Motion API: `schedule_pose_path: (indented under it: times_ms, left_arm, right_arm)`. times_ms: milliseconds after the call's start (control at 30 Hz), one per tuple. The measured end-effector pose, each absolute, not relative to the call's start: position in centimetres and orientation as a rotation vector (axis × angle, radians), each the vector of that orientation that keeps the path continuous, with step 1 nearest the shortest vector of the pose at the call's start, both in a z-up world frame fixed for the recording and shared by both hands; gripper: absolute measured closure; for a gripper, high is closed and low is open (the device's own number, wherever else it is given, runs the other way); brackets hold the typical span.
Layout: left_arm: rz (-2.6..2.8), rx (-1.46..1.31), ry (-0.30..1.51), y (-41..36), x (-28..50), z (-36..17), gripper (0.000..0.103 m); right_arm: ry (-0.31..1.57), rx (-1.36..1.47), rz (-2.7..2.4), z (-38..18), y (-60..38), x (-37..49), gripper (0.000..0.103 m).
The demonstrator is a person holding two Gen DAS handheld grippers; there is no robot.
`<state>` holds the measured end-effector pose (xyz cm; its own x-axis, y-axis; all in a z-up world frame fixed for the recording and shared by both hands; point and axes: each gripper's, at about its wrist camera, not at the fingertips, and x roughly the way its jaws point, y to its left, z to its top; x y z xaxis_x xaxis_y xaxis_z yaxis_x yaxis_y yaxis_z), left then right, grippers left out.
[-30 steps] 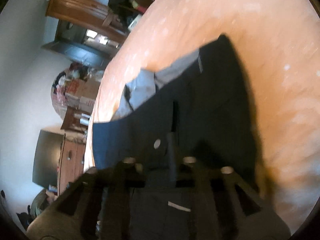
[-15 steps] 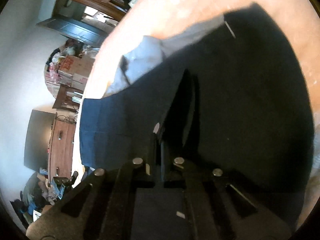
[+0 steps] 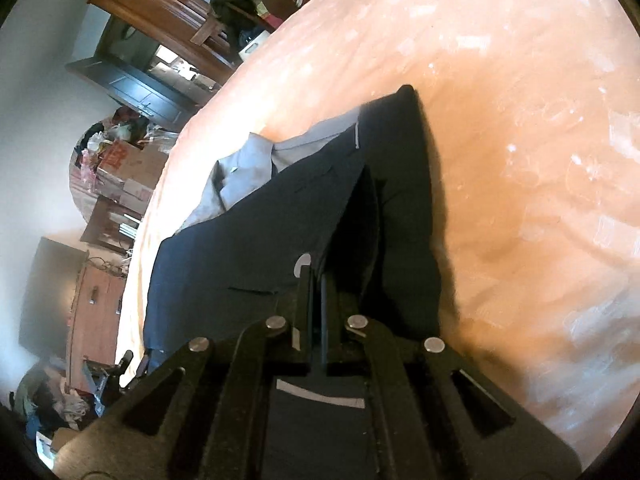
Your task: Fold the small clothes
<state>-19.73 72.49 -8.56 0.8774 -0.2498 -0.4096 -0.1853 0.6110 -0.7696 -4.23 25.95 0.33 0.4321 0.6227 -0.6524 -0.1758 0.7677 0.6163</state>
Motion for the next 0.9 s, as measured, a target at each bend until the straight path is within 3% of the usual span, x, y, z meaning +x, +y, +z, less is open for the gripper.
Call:
schedule_pose_path:
  times_ms: [133,233,300,367,400,500,533,567,633,900]
  left_arm:
    - [-0.03,-0.921,0.531,72.2,-19.6,-8.4,0.047]
    - [-0.025,-0.93,0.549,72.0,-19.3,-8.0,0.047]
    - [-0.023,-0.927,0.575,72.0,-18.9,-7.8,0.046]
    - [-0.012,-0.898,0.602,71.7,-18.5,-7.7,0.045]
    - [-0.007,-0.89,0.614,71.6,-18.3,-7.6,0.045]
    - [-0.005,-0.887,0.661,71.6,-18.2,-7.3,0.045]
    - [-0.012,-0.88,0.689,71.6,-18.5,-7.0,0.045]
    - [-0.022,-0.865,0.712,71.7,-19.0,-6.6,0.045]
    - [-0.049,-0.83,0.753,71.8,-20.9,-6.1,0.043]
    - [-0.118,-0.812,0.793,72.2,-28.3,-5.8,0.043]
  right_arm:
    - [1.03,0.38,0.451,0.2,26.6,-4.1,0.094]
    - [0.937,0.302,0.433,2.7,27.2,-5.2,0.092]
    - [0.906,0.272,0.507,3.5,28.9,-5.5,0.085]
    - [0.994,0.243,0.607,1.4,31.3,-4.7,0.07]
    - [1.099,0.232,0.646,-0.9,32.2,-4.2,0.068]
    - [1.168,0.317,0.647,-2.3,30.3,-4.2,0.084]
    - [1.175,0.355,0.64,-1.5,28.9,-4.7,0.079]
    - [1.162,0.366,0.646,-0.5,27.3,-5.7,0.066]
    - [1.152,0.325,0.648,1.1,24.1,-8.2,0.058]
    - [1.208,0.551,0.565,-1.3,12.6,-20.1,0.062]
